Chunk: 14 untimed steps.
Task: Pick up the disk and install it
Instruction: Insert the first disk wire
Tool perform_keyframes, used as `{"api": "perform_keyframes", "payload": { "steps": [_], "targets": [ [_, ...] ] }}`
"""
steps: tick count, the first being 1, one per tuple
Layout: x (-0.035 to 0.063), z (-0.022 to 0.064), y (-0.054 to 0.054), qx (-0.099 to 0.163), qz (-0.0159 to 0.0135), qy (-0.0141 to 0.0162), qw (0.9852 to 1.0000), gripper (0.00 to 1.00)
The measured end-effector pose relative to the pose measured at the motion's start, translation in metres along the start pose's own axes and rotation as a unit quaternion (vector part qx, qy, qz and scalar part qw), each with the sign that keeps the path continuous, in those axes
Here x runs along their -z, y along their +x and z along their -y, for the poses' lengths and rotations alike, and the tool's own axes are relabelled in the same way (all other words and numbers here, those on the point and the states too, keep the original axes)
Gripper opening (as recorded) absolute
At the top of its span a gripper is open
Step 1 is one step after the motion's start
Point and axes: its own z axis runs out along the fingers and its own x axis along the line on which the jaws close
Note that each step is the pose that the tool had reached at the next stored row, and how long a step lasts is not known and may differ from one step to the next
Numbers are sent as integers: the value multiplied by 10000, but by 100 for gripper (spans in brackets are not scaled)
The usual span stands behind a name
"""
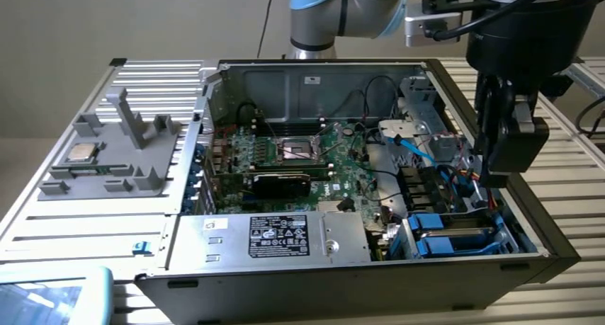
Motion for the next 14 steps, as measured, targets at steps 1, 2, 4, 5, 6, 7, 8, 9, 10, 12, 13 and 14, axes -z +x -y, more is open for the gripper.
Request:
{"api": "perform_keyframes", "payload": {
  "steps": [1,2,4,5,6,7,8,9,10,12,13,14],
  "targets": [
    [-1,1,7,2,3,7,10000,56],
    [-3,9,28,4,8,5,10000,56],
    [-12,26,82,-10,62,-15,10000,56],
    [-16,35,109,-21,110,-34,9999,56],
    [-21,45,137,-33,164,-54,9998,56],
    [-26,54,164,-45,216,-74,9997,56],
    [-29,63,191,-56,265,-93,9996,56],
    [-34,71,214,-68,314,-111,9994,56],
    [-36,78,234,-76,353,-126,9993,56],
    [-43,89,268,-76,390,-138,9991,56],
    [-44,92,280,-62,396,-139,9991,56],
    [-46,95,287,-38,402,-139,9991,56]
  ]
}}
